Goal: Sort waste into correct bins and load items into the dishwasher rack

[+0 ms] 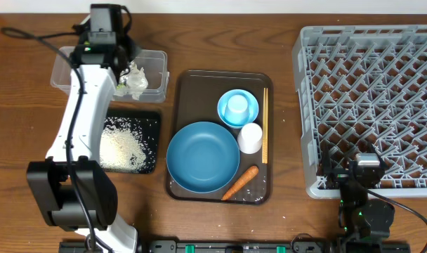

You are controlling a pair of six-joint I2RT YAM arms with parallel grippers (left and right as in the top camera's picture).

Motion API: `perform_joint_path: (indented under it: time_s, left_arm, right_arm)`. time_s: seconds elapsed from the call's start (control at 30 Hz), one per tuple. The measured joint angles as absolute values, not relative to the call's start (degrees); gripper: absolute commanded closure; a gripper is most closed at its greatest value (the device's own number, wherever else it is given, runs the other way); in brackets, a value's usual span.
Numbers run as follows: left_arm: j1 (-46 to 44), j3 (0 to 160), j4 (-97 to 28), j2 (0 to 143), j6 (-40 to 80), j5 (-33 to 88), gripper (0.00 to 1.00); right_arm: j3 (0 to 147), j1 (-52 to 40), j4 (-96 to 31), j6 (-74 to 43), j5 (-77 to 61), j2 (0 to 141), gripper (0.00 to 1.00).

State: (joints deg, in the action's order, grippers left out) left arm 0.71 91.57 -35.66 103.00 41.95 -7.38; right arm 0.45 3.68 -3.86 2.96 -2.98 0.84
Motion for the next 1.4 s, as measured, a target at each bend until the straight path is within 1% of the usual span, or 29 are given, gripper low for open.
perform_joint_path:
  time_s: [0.03,0.07,0.1,0.17,0.23,0.43,0.6,0.73,0.83,0.9,0.97,1.1,1.2,1.4]
  left_arm:
    - [1.1,91.5,-35.8,103.0,43.2,-7.5,0.83]
    - [1.2,91.5,-35.8,103.0,44.0,-7.5,0.73]
    - [1.3,91.5,-35.8,103.0,45.0,-7.5,0.68]
    - [1.3,91.5,-35.7,103.0,46.9,-7.5,0.62]
    - [1.3,91.5,-35.6,103.0,48.1,-7.5,0.52]
    - [1.3,91.5,-35.3,103.0,49.3,-6.7,0.38]
    - [1.3,91.3,-35.9,101.9,49.1,-2.5,0.31]
    - [1.3,91.2,-41.0,95.7,49.1,-1.1,0.28]
    - [1.4,91.2,-45.7,89.5,48.9,-4.6,0.17]
    - [1.9,91.2,-49.6,85.8,48.9,-8.5,0.16]
    - [3.3,91.2,-53.5,83.4,48.8,-12.2,0.11]
    - [8.7,91.2,-59.9,82.4,49.0,-17.0,0.08]
    - [12.4,91.2,-63.0,83.5,49.1,-18.0,0.07]
    - [15.8,91.2,-63.9,84.5,49.1,-18.4,0.05]
  right_arm:
    - [0.4,3.7,-3.9,3.0,-3.0,0.8,0.01]
    - [0.4,3.7,-3.9,3.0,-3.0,0.8,0.01]
    - [0.4,3.7,-3.9,3.0,-3.0,0.8,0.01]
    - [0.4,3.7,-3.9,2.9,-3.0,0.8,0.01]
    - [0.4,3.7,-3.9,2.9,-3.0,0.8,0.01]
    - [0.4,3.7,-3.9,3.0,-3.0,0.8,0.01]
    - [0.4,3.7,-3.9,3.0,-3.0,0.8,0.01]
    - [0.4,3.7,-3.9,2.9,-3.0,0.8,0.01]
    - [0.4,3.7,-3.9,3.0,-3.0,0.8,0.01]
    - [0.4,3.7,-3.9,3.0,-3.0,0.8,0.01]
    - [0.4,3.7,-3.9,2.9,-3.0,0.8,0.01]
    - [0.4,3.7,-3.9,3.0,-3.0,0.8,0.01]
    - [0.4,3.7,-3.9,3.0,-3.0,0.8,0.01]
    - [0.4,3.7,-3.9,3.0,-3.0,0.8,0.01]
